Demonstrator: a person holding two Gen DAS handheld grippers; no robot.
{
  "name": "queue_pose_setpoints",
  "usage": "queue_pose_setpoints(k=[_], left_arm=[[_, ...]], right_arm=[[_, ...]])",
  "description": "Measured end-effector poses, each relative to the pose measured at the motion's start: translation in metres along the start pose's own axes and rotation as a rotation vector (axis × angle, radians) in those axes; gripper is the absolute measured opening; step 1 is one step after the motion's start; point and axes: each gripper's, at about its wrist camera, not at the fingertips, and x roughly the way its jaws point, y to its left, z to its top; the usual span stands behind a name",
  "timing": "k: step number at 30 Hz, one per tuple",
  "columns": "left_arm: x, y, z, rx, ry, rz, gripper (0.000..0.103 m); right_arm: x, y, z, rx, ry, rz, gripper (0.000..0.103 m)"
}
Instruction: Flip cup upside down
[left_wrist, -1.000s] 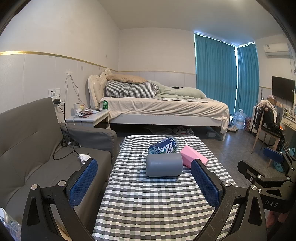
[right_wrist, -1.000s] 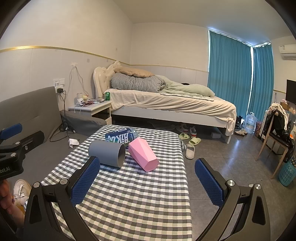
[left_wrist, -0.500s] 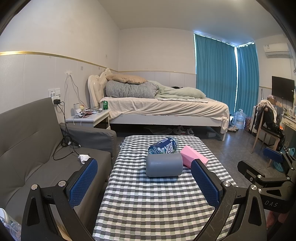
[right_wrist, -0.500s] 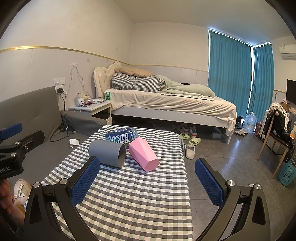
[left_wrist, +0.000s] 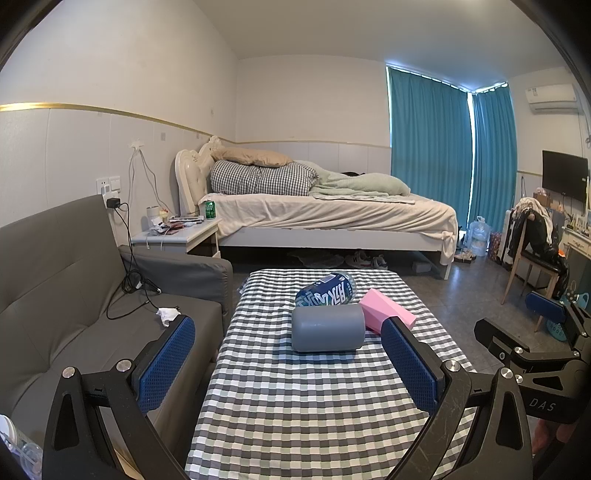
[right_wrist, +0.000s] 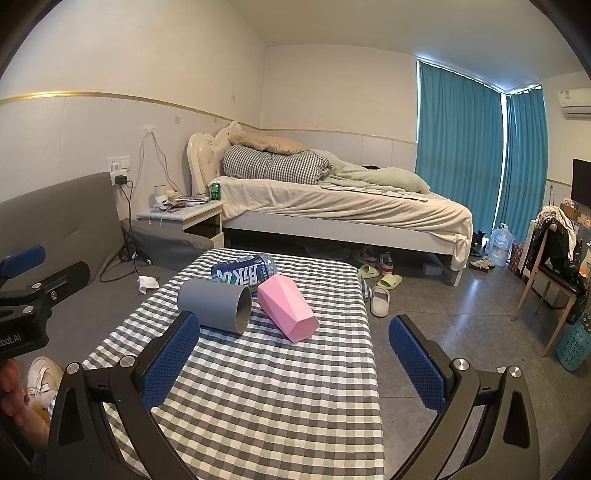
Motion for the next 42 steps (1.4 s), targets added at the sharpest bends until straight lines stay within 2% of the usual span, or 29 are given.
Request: queue_pose_setpoints(k=[10, 17, 19, 22, 25, 29, 35, 39, 42], left_arm=[[0.003, 0.001, 0.001, -0.003, 0.02, -0.004, 0.103], [0.025, 0.008, 0.006, -0.06, 0.068, 0.013, 0.103], [0.034, 0.008, 0.006, -0.063, 0.089, 0.031, 0.103], [0.051, 0.01, 0.007, -0.056, 0.118, 0.096, 0.103], [0.067, 0.014, 0.006, -0.076, 0.132, 0.102, 0.103], [0.09, 0.017, -0.002, -0.074, 0.161, 0.13, 0.103], [0.125, 0.024, -0.02, -0.093, 0.229, 0.145, 0.103], [0.135, 0.023, -0.024, -0.087, 0.248, 0.138, 0.103], [0.139, 0.017, -0.025, -0.07, 0.258, 0.124, 0.103]], right_arm=[[0.0, 0.001, 0.001, -0.001, 0.001, 0.003, 0.103], [0.016, -0.009, 0.01, -0.024, -0.01, 0.014, 0.103], [0.029, -0.013, 0.014, -0.031, 0.001, 0.057, 0.103], [0.063, -0.017, 0.017, -0.079, 0.054, 0.118, 0.103], [0.105, -0.018, 0.013, -0.115, 0.129, 0.167, 0.103], [0.158, -0.023, 0.011, -0.087, 0.222, 0.211, 0.103], [0.224, -0.019, 0.007, -0.102, 0.319, 0.226, 0.103], [0.251, -0.011, 0.002, -0.13, 0.367, 0.228, 0.102], [0.263, -0.009, -0.003, -0.149, 0.394, 0.234, 0.092]])
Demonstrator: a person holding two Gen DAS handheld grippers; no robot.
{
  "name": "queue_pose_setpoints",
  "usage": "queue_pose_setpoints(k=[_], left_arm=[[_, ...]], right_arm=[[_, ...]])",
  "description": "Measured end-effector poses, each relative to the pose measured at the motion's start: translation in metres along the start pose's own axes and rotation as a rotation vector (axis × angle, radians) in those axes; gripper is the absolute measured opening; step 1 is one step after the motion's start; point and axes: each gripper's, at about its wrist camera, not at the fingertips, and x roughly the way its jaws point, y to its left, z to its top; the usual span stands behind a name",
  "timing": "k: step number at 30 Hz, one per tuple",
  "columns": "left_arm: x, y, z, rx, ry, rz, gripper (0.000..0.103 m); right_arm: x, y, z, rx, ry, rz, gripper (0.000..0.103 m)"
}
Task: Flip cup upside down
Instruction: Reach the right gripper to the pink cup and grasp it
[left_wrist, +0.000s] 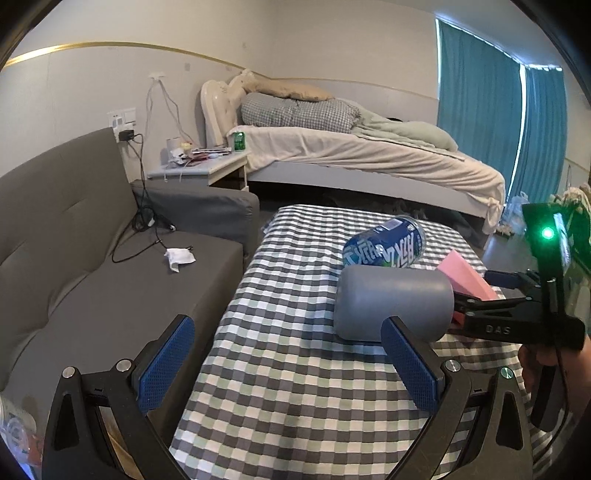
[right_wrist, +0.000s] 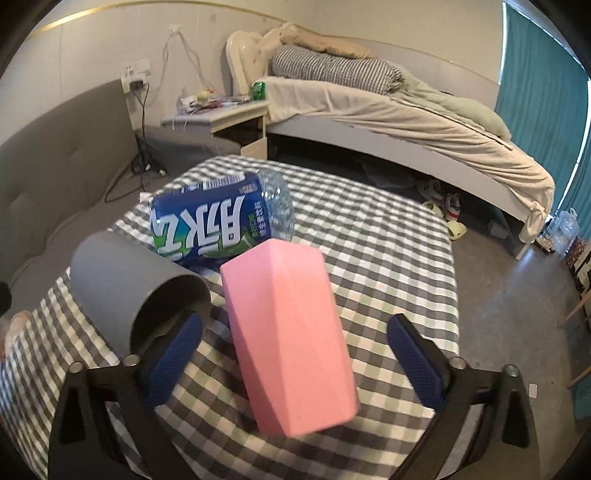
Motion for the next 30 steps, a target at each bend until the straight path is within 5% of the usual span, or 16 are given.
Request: queue_pose_setpoints(k=[5, 19, 30], left_arm=[[-0.006, -0.008, 0.001, 0.016, 0.005, -0.016, 0.103], [-0.077, -0.018, 0.0, 0.06, -0.047, -0.06, 0.103], [-0.127, 0.028, -0.014, 0.019, -0.072, -0.054, 0.103]], right_arm=[[0.007, 0.0, -0.006, -0.008, 0.057, 0.031, 0.064], [-0.093, 0.012, -0.073, 0.117, 0.111, -0.054, 0.063], [-0.154, 0.097, -0.105, 0.138, 0.123, -0.077, 0.063]])
